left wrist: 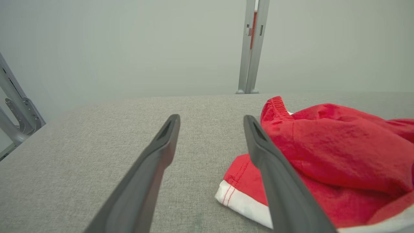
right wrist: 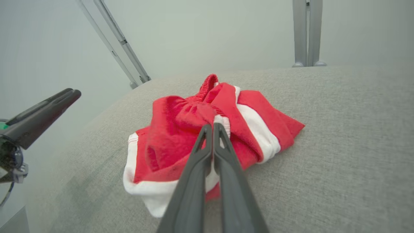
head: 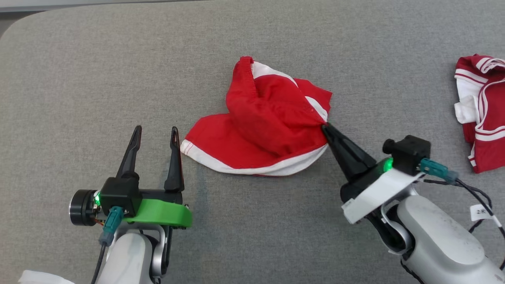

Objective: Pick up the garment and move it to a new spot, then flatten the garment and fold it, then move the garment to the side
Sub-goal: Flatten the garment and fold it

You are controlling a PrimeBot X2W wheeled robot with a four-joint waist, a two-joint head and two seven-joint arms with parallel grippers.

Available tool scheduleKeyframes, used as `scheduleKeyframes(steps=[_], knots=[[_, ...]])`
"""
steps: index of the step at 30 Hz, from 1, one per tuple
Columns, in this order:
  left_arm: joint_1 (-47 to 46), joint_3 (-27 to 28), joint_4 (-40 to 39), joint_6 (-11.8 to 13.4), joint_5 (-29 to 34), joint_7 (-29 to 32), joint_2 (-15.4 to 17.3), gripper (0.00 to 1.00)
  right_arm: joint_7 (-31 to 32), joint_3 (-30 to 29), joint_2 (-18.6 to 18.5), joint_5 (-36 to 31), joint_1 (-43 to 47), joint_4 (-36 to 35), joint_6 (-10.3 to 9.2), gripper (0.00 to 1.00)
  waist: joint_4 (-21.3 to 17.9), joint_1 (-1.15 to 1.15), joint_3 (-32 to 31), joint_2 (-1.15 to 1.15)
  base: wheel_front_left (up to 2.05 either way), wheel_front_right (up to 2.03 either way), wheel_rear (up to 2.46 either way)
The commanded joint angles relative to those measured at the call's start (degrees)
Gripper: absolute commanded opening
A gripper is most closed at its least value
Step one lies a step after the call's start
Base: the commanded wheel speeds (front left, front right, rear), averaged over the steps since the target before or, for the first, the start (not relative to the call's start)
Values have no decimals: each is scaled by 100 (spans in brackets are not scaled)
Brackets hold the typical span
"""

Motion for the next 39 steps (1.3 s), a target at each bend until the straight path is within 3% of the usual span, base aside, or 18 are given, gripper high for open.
scheduleKeyframes(steps=[1, 7, 11, 14, 20, 22, 31, 39], knots=[[52, 26, -17, -33, 59, 1, 10, 100, -31, -251, -25, -144, 198, -224, -9, 0, -66, 0, -16, 0, 0, 0, 0], [72, 51, -7, -79, 113, 1, 13, 100, -34, -1651, 262, -636, 1288, -1282, -8, 0, -157, 0, -50, 0, 0, 0, 0], [94, 68, 1, -96, 139, 1, 24, 100, -31, -2488, 628, -1181, 2036, -1519, -8, 0, -206, 0, -79, 0, 0, 0, 0], [87, 47, 33, -138, 150, 1, 22, 100, 25, -2617, 763, -1528, 2338, -1444, -8, 0, -226, 0, -86, 0, 0, 0, 0], [0, 2, 91, -170, 166, 1, 5, 100, 301, -1979, 884, -1618, 2366, -1234, -8, 0, -222, 0, -82, 0, 0, 0, 0], [-13, -6, 115, -189, 159, 1, 2, 100, 322, -1741, 883, -1548, 2281, -1199, -8, 100, -209, 0, -97, 0, 0, 0, 0], [147, 56, 156, -135, 159, 1, 1, 100, 46, -1506, 600, -1453, 2074, -1839, -9, 100, -208, 0, -246, 0, 0, 0, 0], [316, 172, 97, -81, 168, 1, 82, 100, 39, -2525, 310, -1536, 2149, -2036, -9, 100, -329, 0, -411, 0, 0, 0, 0]])
